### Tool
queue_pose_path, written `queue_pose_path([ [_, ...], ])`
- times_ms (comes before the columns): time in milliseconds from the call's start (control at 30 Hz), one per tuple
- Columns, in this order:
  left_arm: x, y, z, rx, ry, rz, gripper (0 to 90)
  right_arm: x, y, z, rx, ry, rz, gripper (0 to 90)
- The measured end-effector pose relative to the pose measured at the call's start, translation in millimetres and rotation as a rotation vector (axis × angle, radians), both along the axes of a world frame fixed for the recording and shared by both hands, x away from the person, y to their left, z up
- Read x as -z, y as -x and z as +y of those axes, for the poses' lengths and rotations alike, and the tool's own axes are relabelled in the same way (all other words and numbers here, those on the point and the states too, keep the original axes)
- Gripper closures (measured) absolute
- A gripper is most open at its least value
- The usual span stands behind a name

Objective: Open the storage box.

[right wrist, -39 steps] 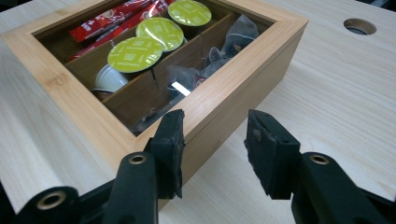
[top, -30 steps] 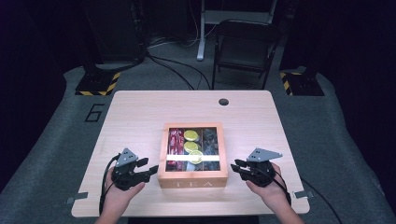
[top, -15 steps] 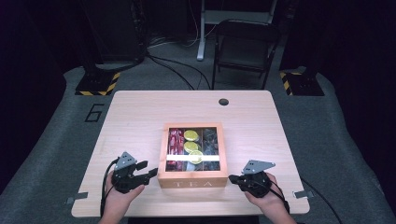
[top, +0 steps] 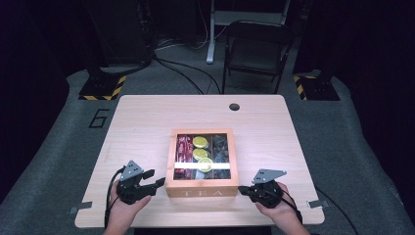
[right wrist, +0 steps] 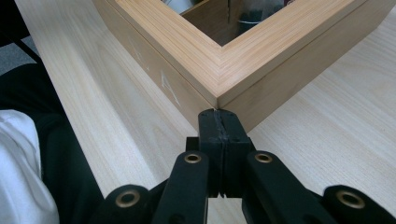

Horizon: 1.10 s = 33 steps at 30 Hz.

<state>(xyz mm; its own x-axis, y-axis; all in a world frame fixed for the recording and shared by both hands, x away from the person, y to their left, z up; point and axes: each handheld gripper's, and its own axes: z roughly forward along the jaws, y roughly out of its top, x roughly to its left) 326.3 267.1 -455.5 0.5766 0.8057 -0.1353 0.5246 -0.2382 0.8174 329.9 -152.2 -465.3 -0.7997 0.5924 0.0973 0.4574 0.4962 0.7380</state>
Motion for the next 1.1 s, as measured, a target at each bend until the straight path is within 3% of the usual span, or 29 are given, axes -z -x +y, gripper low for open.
queue_pose_path([
  [300, -1.0, 0.7, -0.2, 0.011, -0.008, -0.004, 44.5, -0.2, 1.7, 2.0, 0.012, 0.011, -0.018, 87.6],
  [467, -8.4, 4.4, 5.3, 0.003, -0.003, -0.031, 44.6, -2.4, 2.2, 3.4, 0.017, 0.013, -0.038, 88.9],
  [700, -14.9, 8.2, 9.7, -0.002, 0.011, -0.024, 44.5, -9.0, 0.5, 0.1, 0.018, -0.042, -0.026, 88.2],
  [933, -13.7, 11.6, 5.3, 0.048, -0.027, -0.012, 46.9, -12.7, -2.1, 1.7, 0.022, -0.059, -0.018, 87.4],
  [1100, -12.1, 15.9, 2.0, 0.049, -0.021, -0.005, 50.0, -15.3, -5.5, 4.1, 0.023, -0.077, -0.017, 86.4],
])
